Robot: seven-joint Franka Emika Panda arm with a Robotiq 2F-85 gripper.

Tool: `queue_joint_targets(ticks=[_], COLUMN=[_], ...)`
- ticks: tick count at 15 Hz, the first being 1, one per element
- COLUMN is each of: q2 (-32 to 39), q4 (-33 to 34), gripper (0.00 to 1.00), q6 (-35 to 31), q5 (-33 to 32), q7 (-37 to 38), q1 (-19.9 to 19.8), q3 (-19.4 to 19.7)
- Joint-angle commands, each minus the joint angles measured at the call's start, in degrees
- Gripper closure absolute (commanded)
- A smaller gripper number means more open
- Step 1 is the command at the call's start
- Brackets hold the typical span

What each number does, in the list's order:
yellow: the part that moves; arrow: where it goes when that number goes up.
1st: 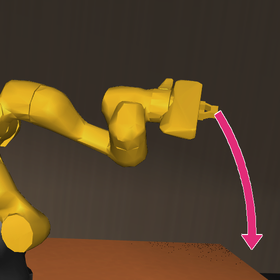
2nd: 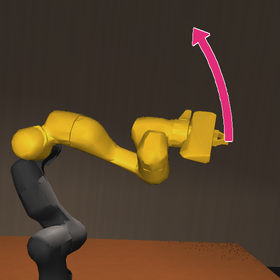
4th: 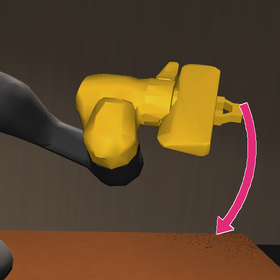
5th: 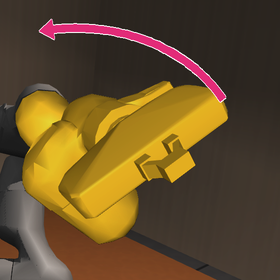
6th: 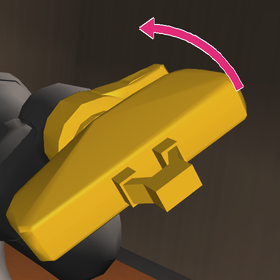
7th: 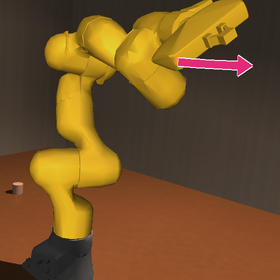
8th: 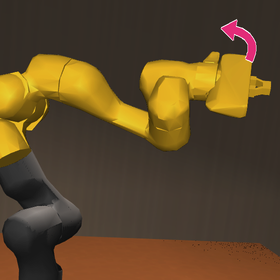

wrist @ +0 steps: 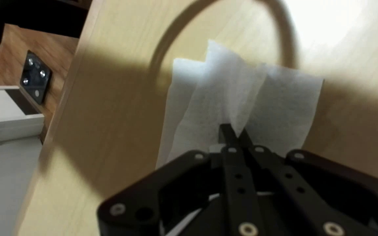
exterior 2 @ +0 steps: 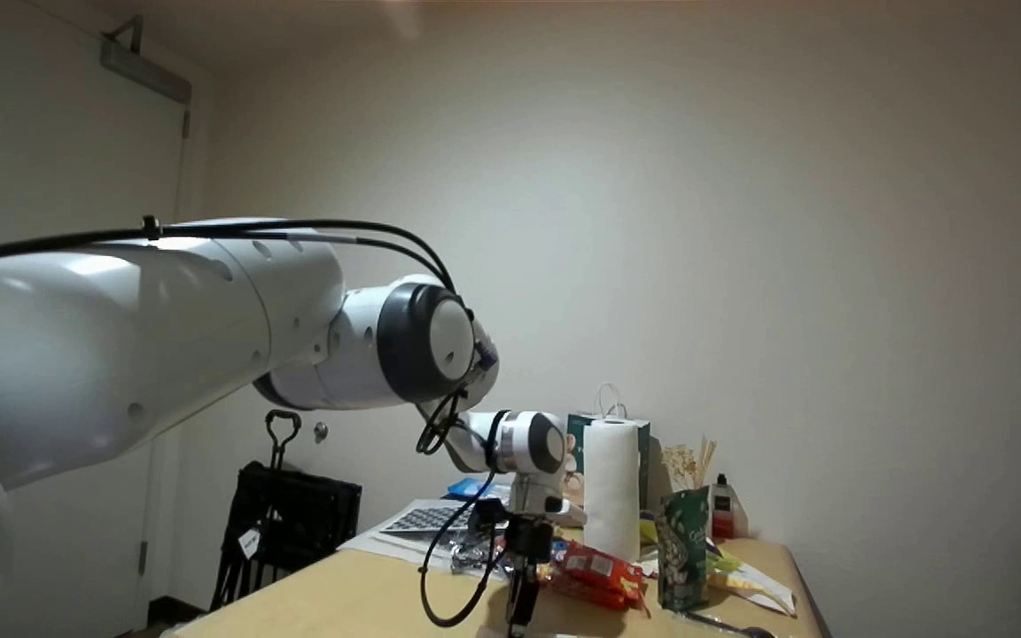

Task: Use the napkin to wipe the table

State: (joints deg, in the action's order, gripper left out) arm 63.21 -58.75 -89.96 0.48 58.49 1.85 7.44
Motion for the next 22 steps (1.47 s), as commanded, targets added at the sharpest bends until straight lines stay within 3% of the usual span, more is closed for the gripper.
queue_joint_targets(ticks=[1,2,4,8,12,20,21,22], q2=[3.22,1.49,2.46,2.9,2.02,-2.95,-2.58,-3.2], q4=[5.81,2.52,4.16,3.78,-2.12,-14.26,-6.17,-7.55], gripper=[1.0,0.99,0.99,1.0,1.0,1.0,0.99,0.99], q6=[4.41,1.94,2.87,2.55,0.61,0.17,3.87,3.93], q5=[-3.76,-1.97,-2.93,-2.71,0.28,4.28,2.52,2.98], q7=[-2.36,-0.01,-0.01,-0.85,-5.04,-8.5,-7.58,-7.59], q1=[3.8,3.38,5.07,4.35,2.63,0.42,1.83,1.73], q3=[-0.03,-0.08,0.03,-0.34,-3.34,-5.61,-3.26,-3.39])
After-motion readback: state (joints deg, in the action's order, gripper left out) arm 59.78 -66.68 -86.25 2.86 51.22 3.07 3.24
